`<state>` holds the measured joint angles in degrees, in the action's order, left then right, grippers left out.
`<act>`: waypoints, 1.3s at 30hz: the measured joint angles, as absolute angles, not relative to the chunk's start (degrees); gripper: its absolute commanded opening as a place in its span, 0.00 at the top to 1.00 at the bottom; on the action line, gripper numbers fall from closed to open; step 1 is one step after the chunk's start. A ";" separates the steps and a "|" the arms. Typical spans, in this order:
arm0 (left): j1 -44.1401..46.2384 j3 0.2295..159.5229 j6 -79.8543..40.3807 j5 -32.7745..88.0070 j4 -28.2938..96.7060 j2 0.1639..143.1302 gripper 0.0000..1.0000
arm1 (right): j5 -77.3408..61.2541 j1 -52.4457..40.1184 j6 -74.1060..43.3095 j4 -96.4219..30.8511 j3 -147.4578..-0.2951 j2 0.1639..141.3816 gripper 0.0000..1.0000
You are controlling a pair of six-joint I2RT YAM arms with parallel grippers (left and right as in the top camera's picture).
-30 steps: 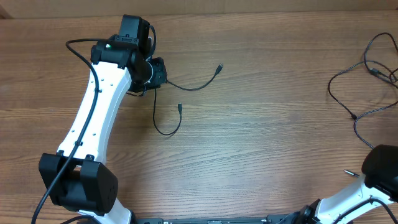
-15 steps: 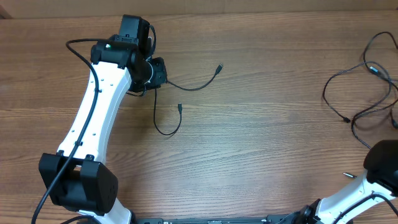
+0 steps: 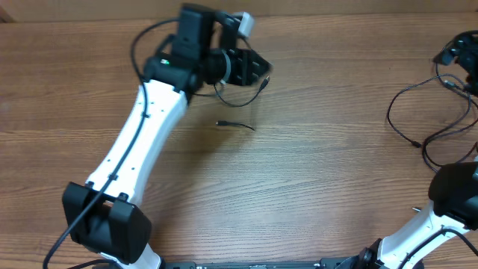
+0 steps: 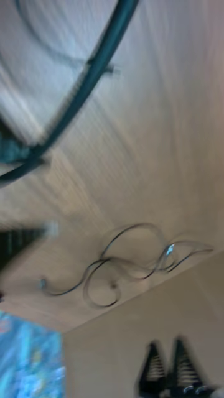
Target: Untangle cables
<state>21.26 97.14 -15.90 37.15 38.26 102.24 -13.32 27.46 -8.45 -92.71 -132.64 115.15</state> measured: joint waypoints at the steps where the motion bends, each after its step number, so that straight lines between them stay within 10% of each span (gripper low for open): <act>1: 22.13 97.14 -15.79 36.53 39.40 102.24 0.03 | -13.37 26.81 -8.05 -92.77 -132.64 115.15 0.06; 24: 8.97 97.12 -18.70 2.87 65.71 102.24 0.00 | -13.74 4.12 -2.59 -94.41 -132.64 115.87 0.00; 39: 5.52 97.12 -22.37 1.87 67.55 102.24 0.00 | -12.82 -13.34 -22.76 -90.04 -132.64 130.23 0.05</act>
<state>5.52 97.12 -22.37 1.87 67.55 102.24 -12.82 -13.34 -22.76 -90.04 -132.64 130.23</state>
